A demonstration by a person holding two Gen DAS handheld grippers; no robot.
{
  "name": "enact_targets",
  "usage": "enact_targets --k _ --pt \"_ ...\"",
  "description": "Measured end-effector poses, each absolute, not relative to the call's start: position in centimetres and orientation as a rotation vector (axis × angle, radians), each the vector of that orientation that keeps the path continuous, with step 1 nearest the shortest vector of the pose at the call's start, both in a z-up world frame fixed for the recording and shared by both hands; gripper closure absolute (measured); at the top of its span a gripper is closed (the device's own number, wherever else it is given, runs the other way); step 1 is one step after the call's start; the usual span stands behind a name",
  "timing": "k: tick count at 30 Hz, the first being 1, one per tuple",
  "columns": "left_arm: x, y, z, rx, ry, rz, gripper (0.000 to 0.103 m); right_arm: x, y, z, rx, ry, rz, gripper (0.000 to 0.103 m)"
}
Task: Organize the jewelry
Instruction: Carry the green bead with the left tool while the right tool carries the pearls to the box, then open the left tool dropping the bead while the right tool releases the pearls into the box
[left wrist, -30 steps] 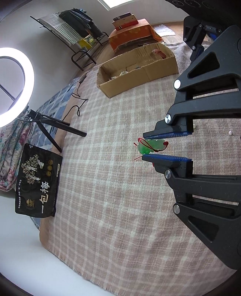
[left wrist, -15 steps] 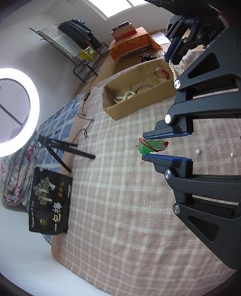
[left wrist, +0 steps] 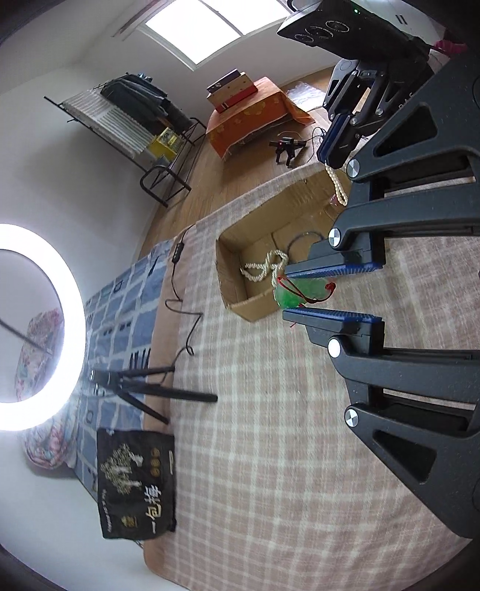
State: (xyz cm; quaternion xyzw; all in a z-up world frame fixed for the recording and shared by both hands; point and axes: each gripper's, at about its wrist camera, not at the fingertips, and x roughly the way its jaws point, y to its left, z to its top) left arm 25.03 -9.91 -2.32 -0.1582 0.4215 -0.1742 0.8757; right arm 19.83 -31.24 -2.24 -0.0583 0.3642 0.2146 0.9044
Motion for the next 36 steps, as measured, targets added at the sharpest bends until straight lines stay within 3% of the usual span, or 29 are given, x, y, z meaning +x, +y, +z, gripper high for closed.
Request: enact_targets --k 17,36 --pt "28.8 -17.8 -2.9 -0.252 0.902 -0.446 0.089 25.4 -37.2 -3.4 -0.086 0.770 0.291 0.097" --pt "24.7 -23.6 -7.1 -0.140 1.019 -0.572 0.089 27.5 -38.9 -6.1 -0.008 0.845 0.269 0.097"
